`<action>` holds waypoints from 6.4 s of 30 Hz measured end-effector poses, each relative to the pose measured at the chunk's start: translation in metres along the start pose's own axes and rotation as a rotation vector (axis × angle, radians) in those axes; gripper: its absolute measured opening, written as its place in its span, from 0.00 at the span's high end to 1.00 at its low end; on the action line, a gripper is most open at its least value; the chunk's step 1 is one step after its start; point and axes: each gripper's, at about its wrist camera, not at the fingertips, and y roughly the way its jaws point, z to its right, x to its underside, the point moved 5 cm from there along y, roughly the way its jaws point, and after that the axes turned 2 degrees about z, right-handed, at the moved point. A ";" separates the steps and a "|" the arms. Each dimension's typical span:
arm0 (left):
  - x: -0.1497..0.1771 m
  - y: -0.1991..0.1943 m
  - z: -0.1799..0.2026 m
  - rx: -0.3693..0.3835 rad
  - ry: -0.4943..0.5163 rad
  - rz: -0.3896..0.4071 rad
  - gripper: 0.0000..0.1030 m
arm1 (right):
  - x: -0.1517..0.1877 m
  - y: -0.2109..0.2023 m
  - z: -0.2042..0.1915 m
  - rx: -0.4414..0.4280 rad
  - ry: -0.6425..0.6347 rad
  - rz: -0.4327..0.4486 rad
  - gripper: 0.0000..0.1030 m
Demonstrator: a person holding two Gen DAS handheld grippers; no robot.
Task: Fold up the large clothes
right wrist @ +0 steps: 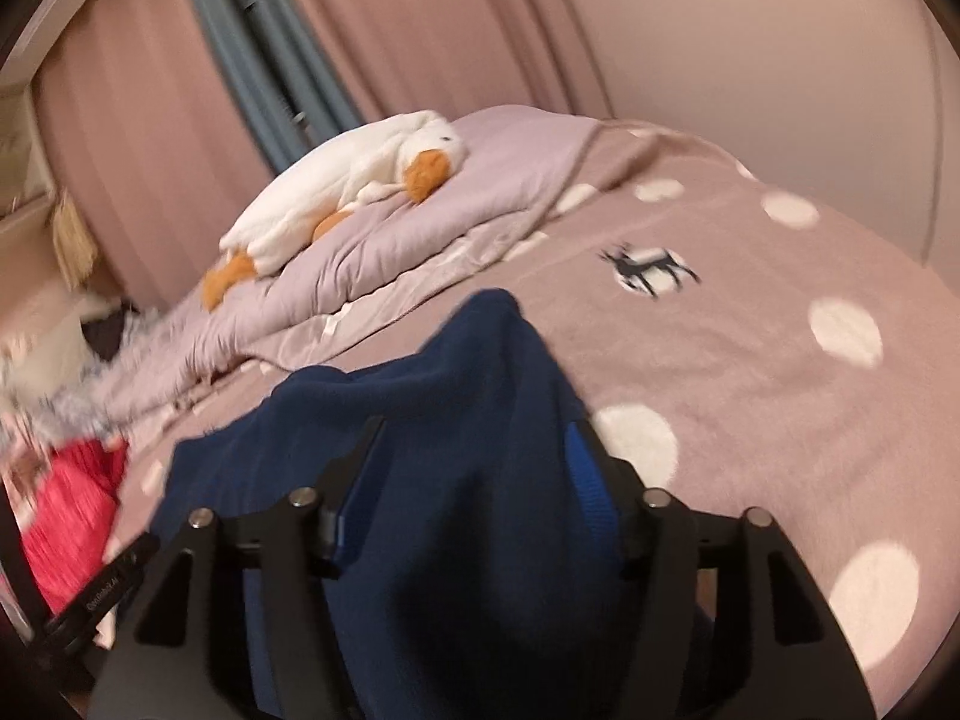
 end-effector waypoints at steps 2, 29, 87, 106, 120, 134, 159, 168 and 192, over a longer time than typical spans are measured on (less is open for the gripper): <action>-0.001 0.010 0.002 -0.042 0.010 0.035 0.22 | -0.004 0.009 -0.012 -0.039 -0.019 0.001 0.28; 0.022 0.055 -0.001 -0.139 0.103 -0.062 0.04 | 0.034 0.109 -0.046 -0.083 -0.173 -0.216 0.00; 0.044 0.043 0.023 -0.044 0.351 0.012 0.08 | 0.052 0.100 -0.045 0.038 -0.442 -0.227 0.00; 0.034 0.005 -0.014 -0.157 0.093 0.058 0.05 | 0.037 0.071 -0.039 0.084 -0.377 -0.157 0.00; 0.076 -0.019 -0.142 0.041 -0.495 -0.119 0.05 | 0.024 0.029 0.055 0.152 0.017 -0.154 0.00; 0.110 -0.024 -0.123 0.371 -0.574 -0.273 0.04 | 0.049 0.016 0.075 -0.098 0.266 -0.295 0.00; 0.065 0.043 -0.045 0.396 -0.685 -0.143 0.02 | 0.061 0.023 0.071 -0.132 0.294 -0.353 0.00; 0.063 0.046 -0.050 0.269 -0.703 -0.116 0.05 | 0.070 -0.002 0.090 -0.192 0.473 -0.282 0.00; 0.063 0.046 -0.052 0.259 -0.640 -0.147 0.07 | 0.094 -0.021 0.078 -0.254 0.583 -0.209 0.00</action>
